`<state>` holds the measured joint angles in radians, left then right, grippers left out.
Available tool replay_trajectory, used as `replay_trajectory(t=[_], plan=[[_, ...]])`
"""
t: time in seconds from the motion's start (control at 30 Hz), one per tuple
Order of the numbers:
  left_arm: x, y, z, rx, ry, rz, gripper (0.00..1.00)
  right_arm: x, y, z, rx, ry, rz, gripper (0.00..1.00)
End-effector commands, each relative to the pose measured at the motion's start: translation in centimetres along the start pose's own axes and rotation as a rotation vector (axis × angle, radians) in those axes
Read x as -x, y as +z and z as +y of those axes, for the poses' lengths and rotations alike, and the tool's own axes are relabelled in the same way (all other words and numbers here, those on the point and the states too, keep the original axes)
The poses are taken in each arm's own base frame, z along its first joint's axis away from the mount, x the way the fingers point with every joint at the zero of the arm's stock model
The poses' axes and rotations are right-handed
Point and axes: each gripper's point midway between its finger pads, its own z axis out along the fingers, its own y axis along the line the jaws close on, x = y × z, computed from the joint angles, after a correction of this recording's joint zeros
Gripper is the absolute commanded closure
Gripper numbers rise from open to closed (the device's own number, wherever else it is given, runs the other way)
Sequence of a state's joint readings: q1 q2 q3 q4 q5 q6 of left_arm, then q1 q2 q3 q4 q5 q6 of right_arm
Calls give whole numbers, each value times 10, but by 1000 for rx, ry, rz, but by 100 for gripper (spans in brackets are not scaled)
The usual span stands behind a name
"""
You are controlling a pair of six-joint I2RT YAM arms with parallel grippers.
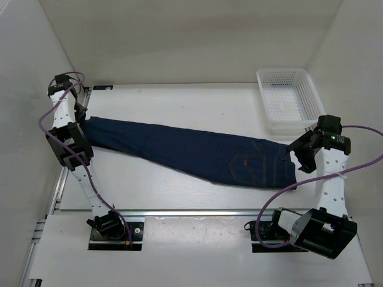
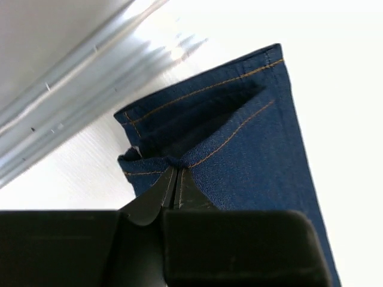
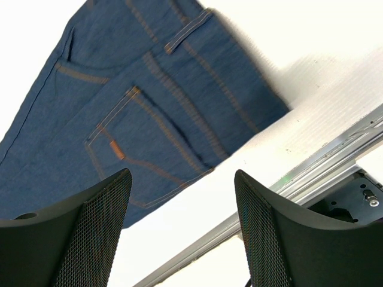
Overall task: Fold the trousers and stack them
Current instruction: Fold the trousers
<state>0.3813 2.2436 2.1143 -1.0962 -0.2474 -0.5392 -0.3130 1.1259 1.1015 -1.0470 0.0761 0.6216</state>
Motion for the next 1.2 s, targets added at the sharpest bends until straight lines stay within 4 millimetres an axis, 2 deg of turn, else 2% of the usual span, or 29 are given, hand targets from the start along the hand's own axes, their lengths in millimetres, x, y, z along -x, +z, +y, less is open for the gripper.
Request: replay_trajectory(t=[0.0, 0.03, 0.1, 0.17, 0.2, 0.23, 0.3, 0.33, 0.4, 0.43, 0.47, 0.53, 0.57, 0.73, 0.9, 0.93, 0.97, 1.03, 1.07, 1.1, 1.13, 1.17], plan=[[39, -30, 5, -41, -39, -108, 90, 3, -6, 1, 10, -3, -28, 26], [34, -17, 5, -25, -32, -81, 90, 4, -4, 3, 17, -3, -23, 26], [34, -11, -3, -48, -17, -63, 73, 2, -2, 2, 12, -3, -15, 26], [29, 4, -4, -33, 3, -36, 51, 1, -2, 3, 19, -3, -10, 26], [27, 6, -3, -26, 6, -24, 26, 1, -2, 3, 19, -3, -10, 26], [27, 6, -3, -26, 6, -24, 16, 1, -2, 3, 19, -3, -10, 26], [25, 3, -1, -25, 6, -23, 7, 0, 0, 3, 19, -3, -10, 26], [18, 5, 2, -15, 11, -5, 5, 0, 0, 3, 19, -3, -10, 26], [19, -4, 6, -11, -1, -19, 7, 0, 0, 3, 19, -3, -10, 26], [9, 1, 12, 16, -4, 1, 10, -2, 3, 1, 13, -3, -1, 26], [6, 2, 13, 19, -13, 5, 21, -2, 3, 1, 13, -3, -1, 26], [2, 5, 15, 19, -23, 5, 28, -1, 3, 2, 18, -3, -8, 26], [-10, 14, 24, 44, -20, 42, 29, -3, 5, 1, 13, -3, -1, 26], [-37, 36, 23, 27, -21, 107, 19, -4, 5, 2, 20, -3, 4, 26], [-43, 64, 19, 33, -18, 117, 18, -4, 7, 2, 20, -3, 4, 26], [-49, 74, 19, 46, -12, 140, 19, -4, 7, 2, 20, -3, 4, 26], [-49, 74, 19, 46, -12, 140, 22, -4, 7, 2, 20, -3, 4, 26], [-48, 77, 18, 48, -22, 142, 32, -4, 7, 2, 20, -3, 4, 26], [-46, 78, 16, 43, -25, 133, 41, -4, 7, 2, 20, -3, 4, 24], [-43, 77, 15, 38, -27, 125, 53, -4, 7, 2, 20, -3, 4, 24], [-43, 77, 15, 38, -27, 125, 75, -4, 7, 2, 20, -3, 4, 24], [-39, 75, 13, 33, -29, 116, 86, -4, 5, 2, 26, -3, -3, 24]])
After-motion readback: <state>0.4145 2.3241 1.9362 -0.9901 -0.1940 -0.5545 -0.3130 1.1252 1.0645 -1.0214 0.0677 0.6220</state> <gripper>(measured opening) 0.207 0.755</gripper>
